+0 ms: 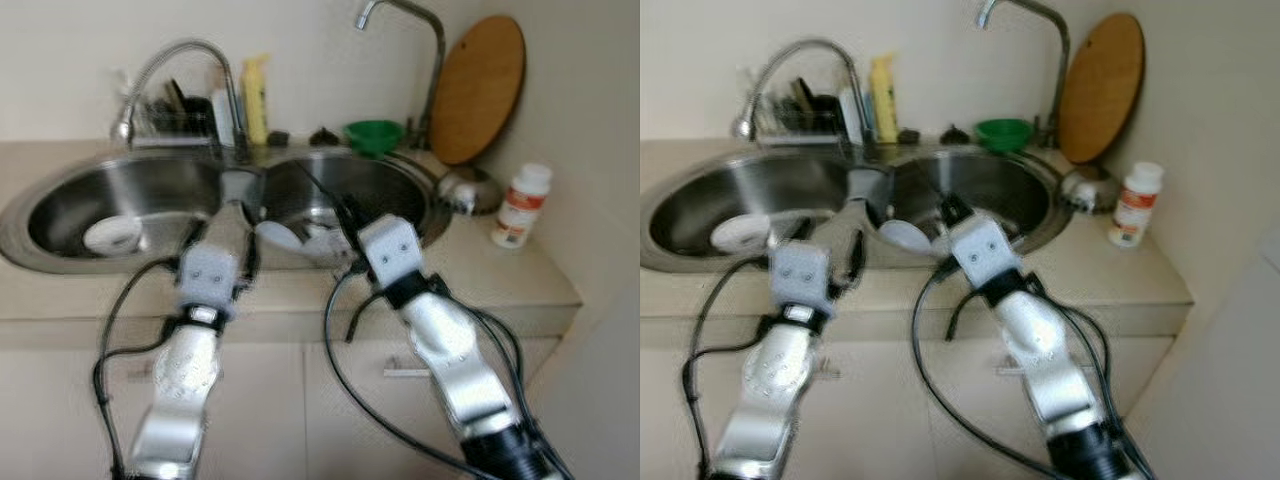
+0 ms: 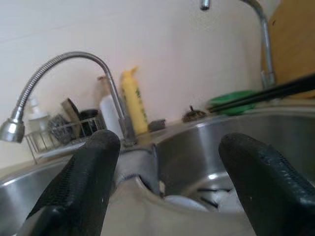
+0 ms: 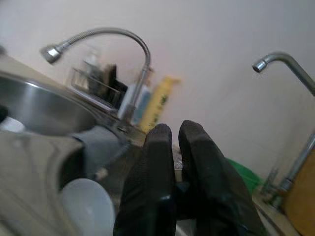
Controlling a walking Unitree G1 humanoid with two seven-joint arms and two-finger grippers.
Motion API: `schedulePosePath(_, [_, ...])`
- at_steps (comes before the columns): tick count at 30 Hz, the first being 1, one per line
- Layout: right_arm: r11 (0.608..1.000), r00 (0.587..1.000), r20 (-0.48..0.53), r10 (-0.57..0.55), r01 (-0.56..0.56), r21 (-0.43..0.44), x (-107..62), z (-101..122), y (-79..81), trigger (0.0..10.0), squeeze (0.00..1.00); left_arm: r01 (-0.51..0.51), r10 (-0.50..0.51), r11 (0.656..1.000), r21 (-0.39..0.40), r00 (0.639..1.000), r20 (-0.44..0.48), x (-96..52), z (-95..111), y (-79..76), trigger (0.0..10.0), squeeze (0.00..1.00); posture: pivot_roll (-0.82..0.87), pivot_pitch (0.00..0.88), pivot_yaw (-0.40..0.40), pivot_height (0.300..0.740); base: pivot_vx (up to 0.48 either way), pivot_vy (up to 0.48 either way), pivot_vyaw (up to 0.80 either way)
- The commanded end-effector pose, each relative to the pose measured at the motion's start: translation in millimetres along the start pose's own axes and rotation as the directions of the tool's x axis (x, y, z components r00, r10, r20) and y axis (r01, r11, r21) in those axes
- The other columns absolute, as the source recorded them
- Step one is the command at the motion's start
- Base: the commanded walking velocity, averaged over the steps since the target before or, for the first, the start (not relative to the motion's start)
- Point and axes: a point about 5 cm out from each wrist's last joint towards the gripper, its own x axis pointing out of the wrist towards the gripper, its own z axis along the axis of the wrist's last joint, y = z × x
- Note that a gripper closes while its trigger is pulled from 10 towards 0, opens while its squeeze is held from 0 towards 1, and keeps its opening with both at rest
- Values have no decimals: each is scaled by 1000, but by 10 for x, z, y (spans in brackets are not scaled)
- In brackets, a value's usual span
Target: Kitchen organization
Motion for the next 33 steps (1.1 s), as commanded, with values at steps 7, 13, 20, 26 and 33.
schedulePosePath(7, [998, 998, -19, 58, -58, 2, 141, 35, 70, 10000, 0, -22, 22, 1000, 18, 1000, 9, 12, 25, 80, 10000, 0, -23, 0, 7, 740, 304, 0, 0])
schedulePosePath(13, [998, 995, -84, 61, -58, 32, 284, 7, -34, 10000, 0, -16, 16, 1000, 21, 1000, 13, 25, 30, 63, 10000, 0, -21, 0, 5, 740, 300, 0, 0])
schedulePosePath(20, [994, 974, -198, 110, -105, 35, 326, -118, -116, 10000, 0, -13, 13, 1000, 20, 1000, 13, 29, 28, 43, 10000, 0, -25, 0, 4, 740, 0, 0, 0])
schedulePosePath(26, [980, 933, -302, 198, -182, 81, 391, -233, -113, 10000, 0, -10, 10, 1000, 21, 1000, 15, 44, 28, 27, 10000, 0, -26, 0, 6, 740, 0, 0, 0])
schedulePosePath(33, [979, 865, -460, 202, -170, 109, 477, -474, -131, 10000, 0, -9, 9, 1000, 27, 1000, 21, 66, 37, 28, 10000, 0, -19, 0, 4, 740, 0, 0, 0])
